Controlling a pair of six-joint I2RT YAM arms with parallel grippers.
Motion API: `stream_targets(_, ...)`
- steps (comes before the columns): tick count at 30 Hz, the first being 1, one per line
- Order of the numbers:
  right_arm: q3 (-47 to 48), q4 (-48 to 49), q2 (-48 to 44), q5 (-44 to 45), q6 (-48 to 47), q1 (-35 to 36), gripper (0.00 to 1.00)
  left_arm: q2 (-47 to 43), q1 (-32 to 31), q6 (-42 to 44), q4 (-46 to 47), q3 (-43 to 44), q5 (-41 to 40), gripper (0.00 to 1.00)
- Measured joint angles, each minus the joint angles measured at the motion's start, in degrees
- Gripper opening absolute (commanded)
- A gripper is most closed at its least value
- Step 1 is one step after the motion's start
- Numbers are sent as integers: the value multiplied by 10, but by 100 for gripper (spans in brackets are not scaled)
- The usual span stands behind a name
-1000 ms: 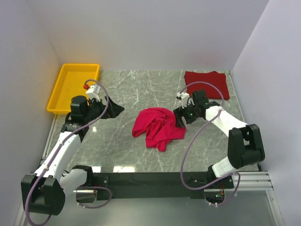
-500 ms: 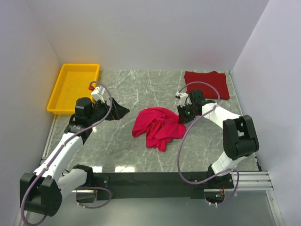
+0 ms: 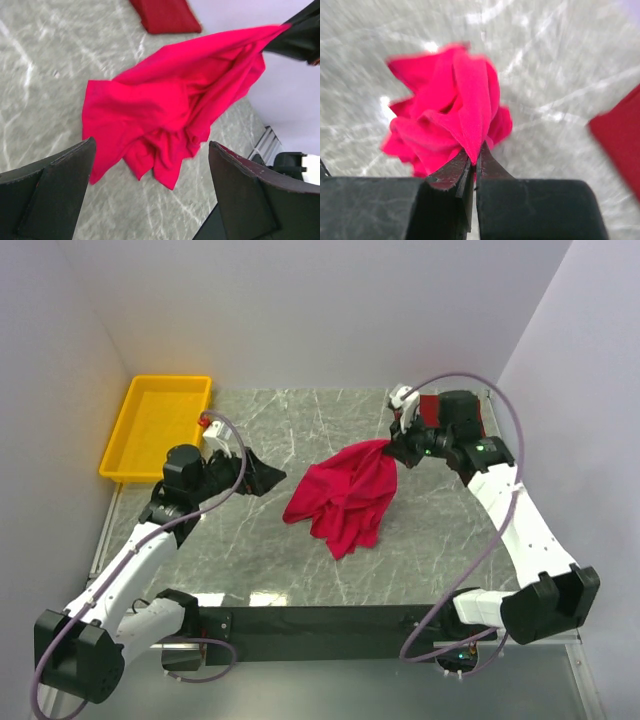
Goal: Fold and stack the t-shirts
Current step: Flatten the tshirt out
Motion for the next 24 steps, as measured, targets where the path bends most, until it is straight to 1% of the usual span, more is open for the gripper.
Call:
stream_targets(5,71,-26,-10,-44,2,0,0,19,-44,10,14,51,1,99)
stream_targets(9,105,-54,-10,-83,12,0,0,57,-96,30,25,111,2,99)
stream_targets(12,147,-79,-11,-115,12,-2,0,86,-123,50,30,146,2,99)
stream_targets(17,222,-94,-23,-154,5,-3,0,108,-140,74,31,158,10,99)
stream_targets(21,216,-86,-50,-174,18,-2,0,116,-160,79,43,161,33,99)
stream_targets(24,186,-75,-58,-182,36,0,0,129,-187,79,50,173,51,99)
